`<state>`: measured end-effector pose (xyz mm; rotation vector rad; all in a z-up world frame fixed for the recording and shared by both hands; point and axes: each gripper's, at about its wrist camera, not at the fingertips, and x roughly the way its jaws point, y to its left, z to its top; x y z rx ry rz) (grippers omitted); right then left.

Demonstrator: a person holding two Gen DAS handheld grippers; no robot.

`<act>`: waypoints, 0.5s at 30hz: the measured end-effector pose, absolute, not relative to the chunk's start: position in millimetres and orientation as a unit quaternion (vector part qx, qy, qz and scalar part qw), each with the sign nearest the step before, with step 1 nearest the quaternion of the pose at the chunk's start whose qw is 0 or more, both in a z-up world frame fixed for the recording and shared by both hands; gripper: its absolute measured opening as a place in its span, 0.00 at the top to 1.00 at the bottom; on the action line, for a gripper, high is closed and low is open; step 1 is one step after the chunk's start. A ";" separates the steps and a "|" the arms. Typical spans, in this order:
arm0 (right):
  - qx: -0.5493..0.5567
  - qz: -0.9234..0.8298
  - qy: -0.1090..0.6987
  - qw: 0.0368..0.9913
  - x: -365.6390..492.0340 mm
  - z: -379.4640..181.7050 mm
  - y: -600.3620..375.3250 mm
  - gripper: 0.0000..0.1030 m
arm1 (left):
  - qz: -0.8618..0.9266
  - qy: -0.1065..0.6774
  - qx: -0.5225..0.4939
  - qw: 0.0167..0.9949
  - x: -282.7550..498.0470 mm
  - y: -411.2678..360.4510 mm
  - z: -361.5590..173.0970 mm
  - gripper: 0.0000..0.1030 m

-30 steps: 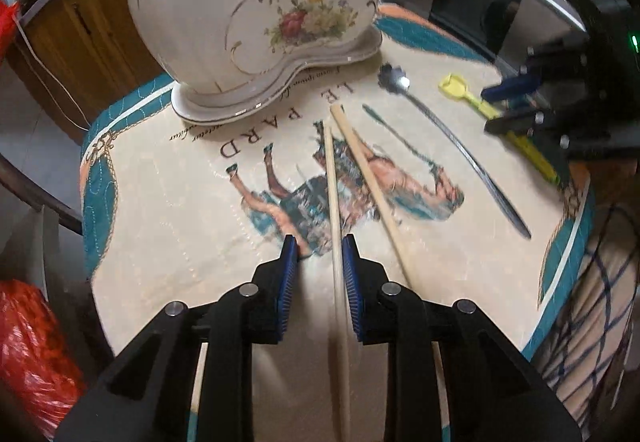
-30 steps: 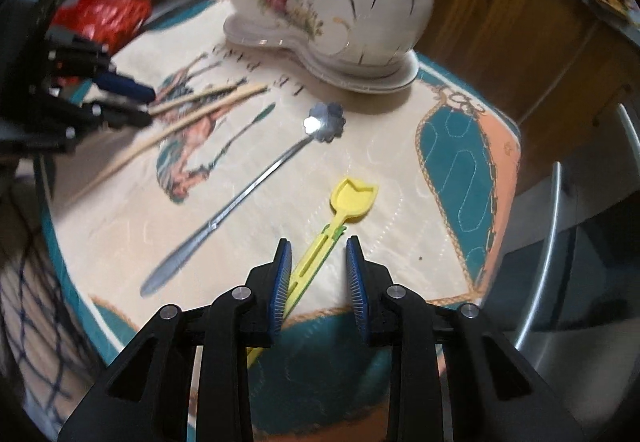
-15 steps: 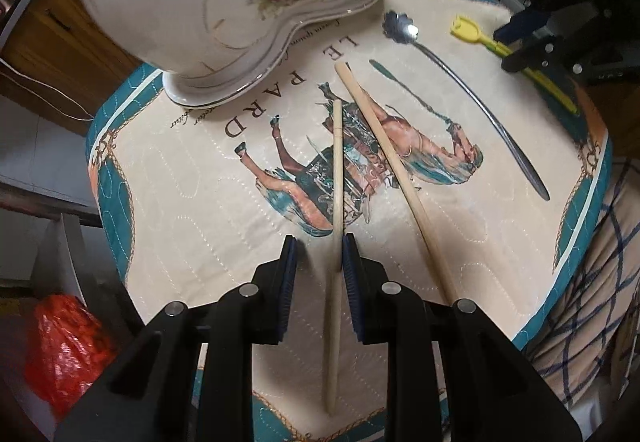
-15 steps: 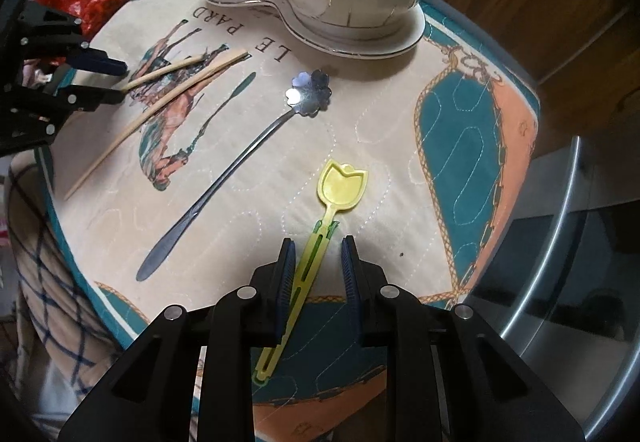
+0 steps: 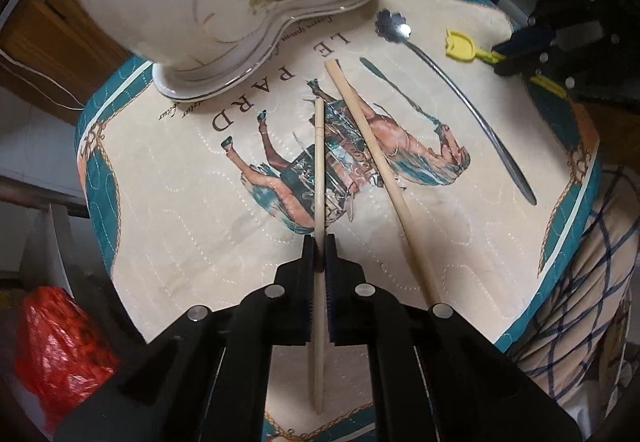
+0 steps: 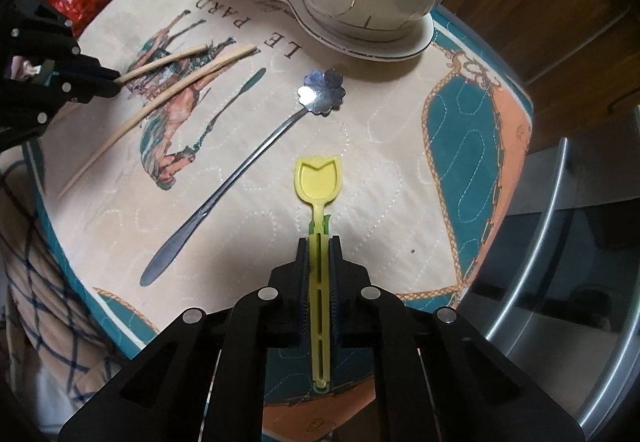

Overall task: Organize utensils
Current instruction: 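Lift the chopstick and yellow spoon and drop them into the ceramic holder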

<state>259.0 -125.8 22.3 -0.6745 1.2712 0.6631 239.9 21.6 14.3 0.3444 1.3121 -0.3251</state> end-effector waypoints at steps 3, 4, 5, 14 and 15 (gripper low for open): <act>-0.280 0.303 0.560 0.718 260.3 27.1 -136.4 0.90 | -0.153 0.579 0.121 0.792 226.9 42.5 18.0 0.96; -0.264 0.307 0.553 0.729 260.9 31.6 -140.6 0.90 | -0.150 0.570 0.107 0.801 223.8 51.7 18.5 0.96; -0.253 0.311 0.547 0.735 262.0 34.5 -143.6 0.90 | -0.146 0.558 0.090 0.812 220.5 59.2 21.1 0.96; -0.143 0.358 0.464 0.797 257.2 77.0 -166.1 0.90 | -0.133 0.434 -0.039 0.890 168.8 110.9 46.4 0.96; -0.127 0.363 0.452 0.805 256.4 82.2 -168.2 0.90 | -0.131 0.421 -0.051 0.896 164.8 116.5 49.8 0.96</act>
